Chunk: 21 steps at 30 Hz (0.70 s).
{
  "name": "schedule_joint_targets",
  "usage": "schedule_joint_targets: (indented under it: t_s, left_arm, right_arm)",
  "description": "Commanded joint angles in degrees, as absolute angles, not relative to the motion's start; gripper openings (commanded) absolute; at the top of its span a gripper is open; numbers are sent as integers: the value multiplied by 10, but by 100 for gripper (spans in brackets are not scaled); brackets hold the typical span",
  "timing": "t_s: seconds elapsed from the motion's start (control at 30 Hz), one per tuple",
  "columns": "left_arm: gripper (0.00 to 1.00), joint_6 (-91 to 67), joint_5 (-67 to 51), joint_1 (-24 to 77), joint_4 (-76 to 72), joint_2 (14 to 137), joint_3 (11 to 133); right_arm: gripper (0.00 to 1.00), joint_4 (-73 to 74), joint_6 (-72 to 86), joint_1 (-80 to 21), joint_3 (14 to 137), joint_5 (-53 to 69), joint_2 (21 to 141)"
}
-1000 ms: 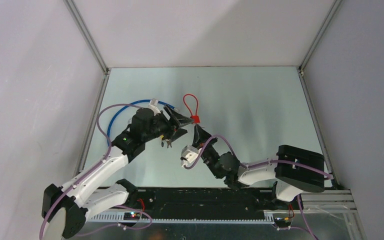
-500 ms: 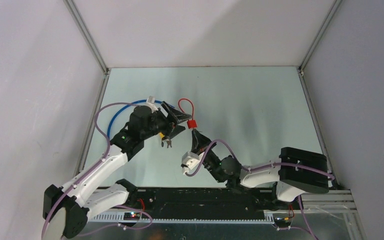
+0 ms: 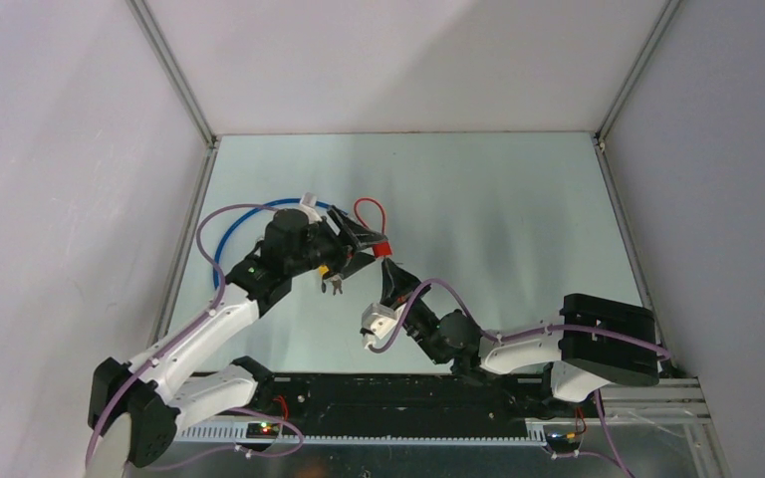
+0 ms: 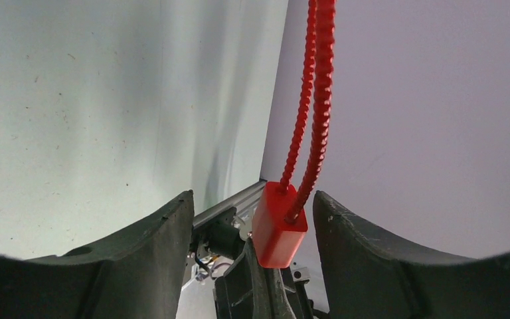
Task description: Unlock with the key
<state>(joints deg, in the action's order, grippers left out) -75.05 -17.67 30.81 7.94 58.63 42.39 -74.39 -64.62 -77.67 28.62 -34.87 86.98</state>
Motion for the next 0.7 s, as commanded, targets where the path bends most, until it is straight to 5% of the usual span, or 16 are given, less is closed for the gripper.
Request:
schedule_joint_targets:
  t_s: [0.0, 0.23, 0.47, 0.67]
  left_arm:
    - [65, -755, -191, 323, 72, 585, 448]
    - [43, -749, -180, 342, 72, 593, 457]
    - [3, -745, -176, 351, 72, 597, 458]
    - [0, -752, -173, 372, 70, 597, 455]
  right_arm:
    - [0, -781, -654, -781, 305, -341, 870]
    - [0, -781, -660, -783, 308, -340, 870]
    - [0, -776, -659, -787, 308, -339, 864]
    - [0, -760, -664, -770, 316, -316, 854]
